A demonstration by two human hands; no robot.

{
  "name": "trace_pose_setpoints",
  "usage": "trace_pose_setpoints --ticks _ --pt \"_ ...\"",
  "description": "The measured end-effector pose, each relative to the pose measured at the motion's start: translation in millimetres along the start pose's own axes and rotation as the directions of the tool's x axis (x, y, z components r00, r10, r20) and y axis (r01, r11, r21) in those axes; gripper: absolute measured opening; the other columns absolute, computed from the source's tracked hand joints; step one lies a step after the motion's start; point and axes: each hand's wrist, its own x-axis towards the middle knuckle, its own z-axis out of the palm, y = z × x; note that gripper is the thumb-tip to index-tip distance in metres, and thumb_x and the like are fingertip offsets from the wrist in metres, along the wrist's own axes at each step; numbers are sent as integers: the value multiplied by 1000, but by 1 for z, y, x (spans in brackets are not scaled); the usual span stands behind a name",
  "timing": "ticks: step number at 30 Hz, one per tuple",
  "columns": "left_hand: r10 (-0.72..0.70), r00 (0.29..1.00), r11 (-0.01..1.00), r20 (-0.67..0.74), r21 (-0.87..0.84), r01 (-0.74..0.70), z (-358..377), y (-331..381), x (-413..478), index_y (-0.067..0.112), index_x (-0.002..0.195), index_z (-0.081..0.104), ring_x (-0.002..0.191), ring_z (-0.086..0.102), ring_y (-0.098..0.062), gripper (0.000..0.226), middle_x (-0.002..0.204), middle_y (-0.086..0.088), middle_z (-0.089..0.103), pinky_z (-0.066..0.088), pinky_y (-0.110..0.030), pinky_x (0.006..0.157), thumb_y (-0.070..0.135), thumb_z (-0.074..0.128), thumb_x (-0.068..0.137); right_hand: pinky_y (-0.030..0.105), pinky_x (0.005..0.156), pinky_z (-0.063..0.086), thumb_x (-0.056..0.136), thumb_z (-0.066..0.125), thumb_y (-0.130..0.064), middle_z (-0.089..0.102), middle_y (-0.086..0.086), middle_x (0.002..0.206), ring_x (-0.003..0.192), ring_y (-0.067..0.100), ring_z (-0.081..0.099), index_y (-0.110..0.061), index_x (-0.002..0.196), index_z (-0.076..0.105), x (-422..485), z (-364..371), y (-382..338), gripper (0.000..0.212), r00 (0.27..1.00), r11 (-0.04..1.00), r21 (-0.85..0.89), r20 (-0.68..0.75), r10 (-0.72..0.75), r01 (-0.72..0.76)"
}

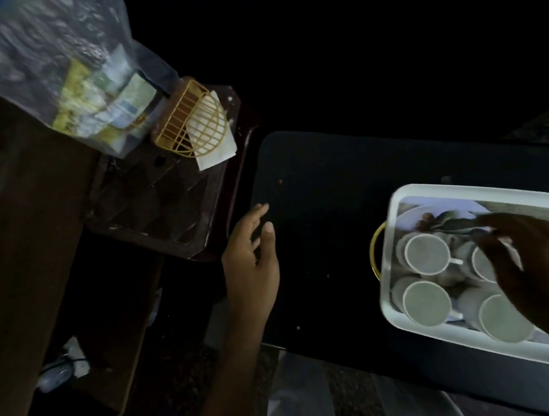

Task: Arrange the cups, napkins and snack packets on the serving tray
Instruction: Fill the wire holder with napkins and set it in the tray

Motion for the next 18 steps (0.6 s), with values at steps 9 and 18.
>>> trace_pose_setpoints --ticks 9,18 --pt "277 961 848 10 468 -250 -66 -9 103 18 141 54 143 41 -22 41 154 -5 45 38 -30 109 25 55 100 46 116 31 97 49 -46 21 8 162 150 25 15 -12 152 30 85 69 -225 68 971 986 13 171 -168 169" --pt "327 919 559 218 740 -374 -96 -19 214 16 154 34 151 23 -38 74 162 -21 26 28 -52 121 41 65 91 53 122 10 98 22 -64 -12 12 164 151 27 -14 -8 155 -5 128 148 -304 85 961 970 -101 193 -199 221"
